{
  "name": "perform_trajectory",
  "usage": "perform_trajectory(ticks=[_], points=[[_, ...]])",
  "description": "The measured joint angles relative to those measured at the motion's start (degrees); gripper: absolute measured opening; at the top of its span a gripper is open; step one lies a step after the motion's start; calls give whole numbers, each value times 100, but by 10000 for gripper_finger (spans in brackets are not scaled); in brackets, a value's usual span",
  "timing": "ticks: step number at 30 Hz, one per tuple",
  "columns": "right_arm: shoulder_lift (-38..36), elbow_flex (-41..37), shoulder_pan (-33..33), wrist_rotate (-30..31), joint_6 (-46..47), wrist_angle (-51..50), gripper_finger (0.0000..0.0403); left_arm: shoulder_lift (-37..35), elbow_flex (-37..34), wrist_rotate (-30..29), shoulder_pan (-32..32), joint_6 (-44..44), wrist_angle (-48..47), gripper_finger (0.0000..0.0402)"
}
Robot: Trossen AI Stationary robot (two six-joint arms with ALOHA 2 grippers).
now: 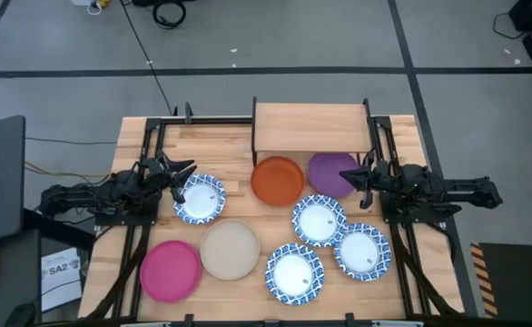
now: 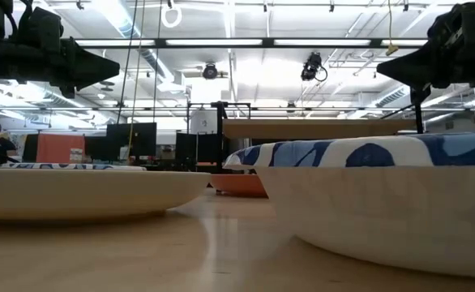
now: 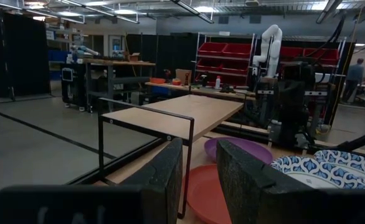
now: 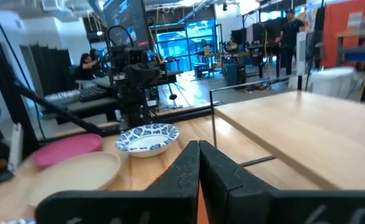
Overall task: Place and stack plates onto a shelf
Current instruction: Put the white plate on the shelf
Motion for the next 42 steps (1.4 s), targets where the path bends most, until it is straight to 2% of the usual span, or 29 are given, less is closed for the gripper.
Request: perform_trajectory(ticks=[4,16,21,26,33,36,42], points=[[2,-1,1,-69,338,1,57,0,0,1,0,0,0,103],[2,0,0,192,529,-2,212,0,0,1,0,2,0,103],[2,-1,0,364,599,108,254,0,0,1,0,-2,0,103],[12,85,26,400,713,582,262,1,0,1,-2,1,0,103],[614,915,265,403,698,552,251,2,2,1,0,2,0,103],[1107,1477,387,403,678,37,249,2,2,1,-1,2,0,103],[2283,2849,551,403,990,-1800,249,2,2,-1,-1,4,0,103]])
